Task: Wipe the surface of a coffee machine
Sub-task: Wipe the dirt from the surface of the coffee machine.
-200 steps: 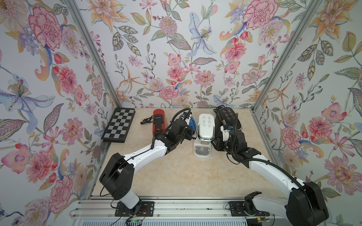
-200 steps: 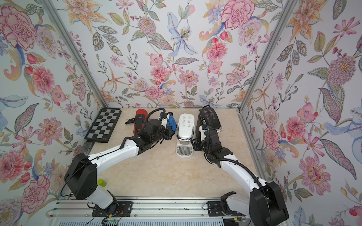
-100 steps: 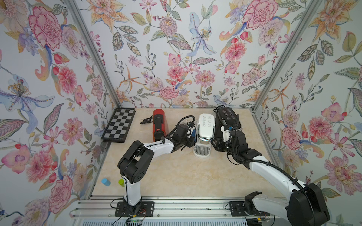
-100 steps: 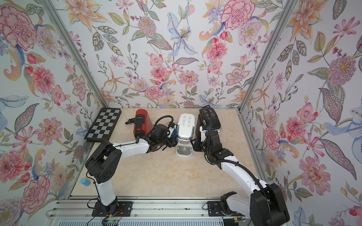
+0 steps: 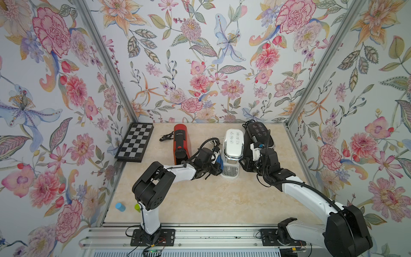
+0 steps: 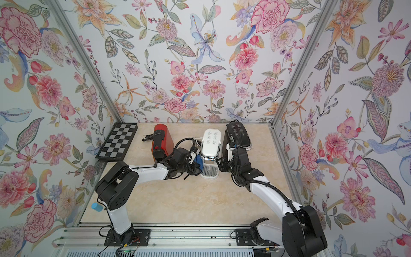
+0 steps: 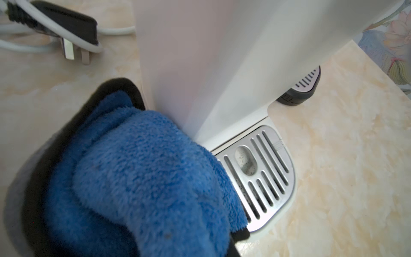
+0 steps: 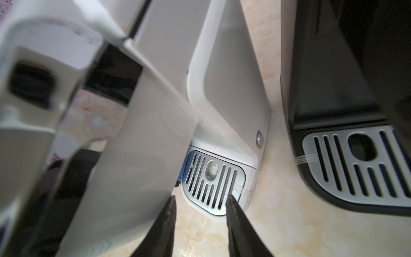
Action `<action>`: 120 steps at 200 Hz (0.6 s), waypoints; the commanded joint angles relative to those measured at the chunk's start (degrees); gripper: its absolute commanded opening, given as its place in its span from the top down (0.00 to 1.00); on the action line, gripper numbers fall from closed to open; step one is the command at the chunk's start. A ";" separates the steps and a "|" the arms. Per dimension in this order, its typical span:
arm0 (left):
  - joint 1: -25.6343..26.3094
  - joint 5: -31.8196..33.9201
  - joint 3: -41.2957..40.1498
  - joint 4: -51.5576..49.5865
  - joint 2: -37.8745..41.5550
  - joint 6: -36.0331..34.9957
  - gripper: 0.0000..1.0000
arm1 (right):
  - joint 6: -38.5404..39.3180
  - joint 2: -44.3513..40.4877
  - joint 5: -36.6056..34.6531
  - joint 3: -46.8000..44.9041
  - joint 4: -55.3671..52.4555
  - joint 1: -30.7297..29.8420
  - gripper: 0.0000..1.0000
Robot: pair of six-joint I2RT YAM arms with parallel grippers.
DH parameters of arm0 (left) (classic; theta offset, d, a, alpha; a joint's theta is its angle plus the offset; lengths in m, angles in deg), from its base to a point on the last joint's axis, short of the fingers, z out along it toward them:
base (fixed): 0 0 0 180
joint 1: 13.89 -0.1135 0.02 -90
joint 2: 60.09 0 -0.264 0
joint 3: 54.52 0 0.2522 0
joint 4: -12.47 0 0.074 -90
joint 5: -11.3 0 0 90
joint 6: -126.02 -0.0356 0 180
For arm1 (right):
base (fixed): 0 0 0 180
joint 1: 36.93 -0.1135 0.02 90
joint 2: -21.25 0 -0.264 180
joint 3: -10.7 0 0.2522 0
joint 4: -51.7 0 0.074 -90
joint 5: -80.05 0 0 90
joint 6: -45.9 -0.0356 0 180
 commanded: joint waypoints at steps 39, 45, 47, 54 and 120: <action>0.66 -1.44 12.27 -5.89 6.29 -4.96 1.00 | -0.74 0.91 0.12 0.05 2.38 -2.14 0.61; 0.66 -1.36 12.77 -6.11 6.18 -5.20 1.00 | -0.82 0.95 0.16 0.03 2.38 -2.18 0.61; 0.66 -1.32 12.88 -6.17 6.15 -5.25 1.00 | -0.87 1.01 0.14 -0.01 2.44 -2.21 0.61; 0.63 -1.11 13.19 -6.22 6.03 -5.50 1.00 | -0.92 0.91 0.08 -0.19 2.52 -2.30 0.61; 0.41 -1.12 8.22 -3.17 1.75 -4.50 1.00 | -0.94 1.16 0.07 -0.50 2.90 -2.31 0.60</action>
